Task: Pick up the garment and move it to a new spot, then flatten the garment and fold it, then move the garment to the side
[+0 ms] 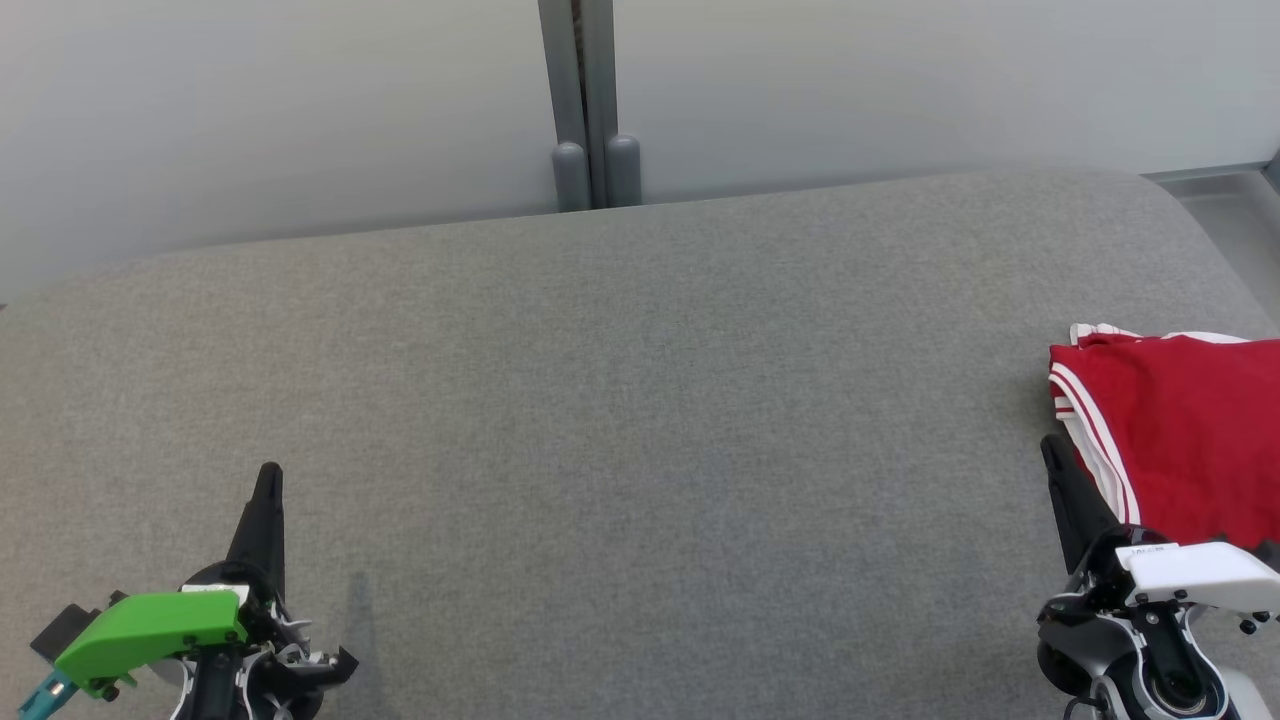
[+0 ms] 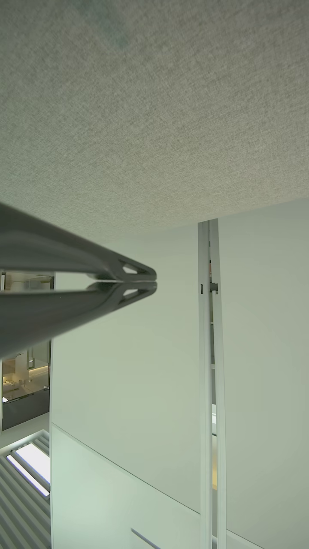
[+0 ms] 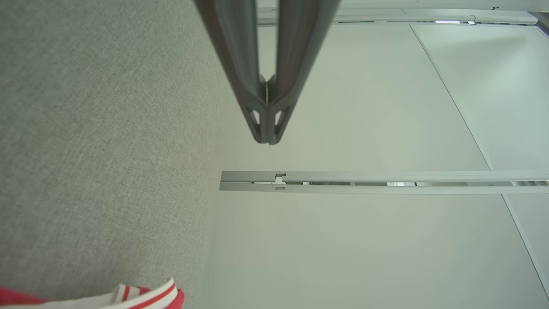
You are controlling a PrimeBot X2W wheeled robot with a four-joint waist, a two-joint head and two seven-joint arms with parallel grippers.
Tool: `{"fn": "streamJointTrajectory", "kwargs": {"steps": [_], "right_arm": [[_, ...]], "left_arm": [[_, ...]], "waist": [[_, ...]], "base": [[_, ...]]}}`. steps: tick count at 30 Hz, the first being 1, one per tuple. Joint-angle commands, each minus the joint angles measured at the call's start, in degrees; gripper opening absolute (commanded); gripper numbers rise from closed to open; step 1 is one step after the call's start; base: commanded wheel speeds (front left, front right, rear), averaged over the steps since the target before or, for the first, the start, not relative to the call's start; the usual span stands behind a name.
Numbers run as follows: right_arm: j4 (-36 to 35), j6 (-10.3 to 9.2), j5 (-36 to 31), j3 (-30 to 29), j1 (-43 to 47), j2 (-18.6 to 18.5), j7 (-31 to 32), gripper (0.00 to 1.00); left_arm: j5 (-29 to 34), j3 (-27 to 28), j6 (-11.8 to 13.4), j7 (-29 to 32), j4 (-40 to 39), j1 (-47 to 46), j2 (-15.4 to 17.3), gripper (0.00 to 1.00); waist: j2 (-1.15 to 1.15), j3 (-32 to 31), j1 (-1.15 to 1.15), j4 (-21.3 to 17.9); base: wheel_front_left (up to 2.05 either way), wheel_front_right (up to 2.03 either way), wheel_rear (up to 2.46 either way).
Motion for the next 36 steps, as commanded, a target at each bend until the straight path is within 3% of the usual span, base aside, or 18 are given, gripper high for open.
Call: {"fn": "streamJointTrajectory", "kwargs": {"steps": [1, 36], "right_arm": [[-0.26, -0.02, 0.16, -0.09, 0.56, -0.3, 0.17, 0.0], [-0.27, -0.01, 0.17, -0.09, 0.57, -0.3, 0.16, 0.0]], "left_arm": [[-0.18, 0.13, -0.38, 0.28, -0.1, -0.51, 0.38, 0.0], [-0.18, 0.12, -0.38, 0.27, -0.1, -0.51, 0.38, 0.0]], "waist": [[0.0, 0.0, 0.0, 0.0], [0.0, 0.0, 0.0, 0.0]], "base": [[0.0, 0.0, 0.0], [0.0, 0.0, 0.0]]}}
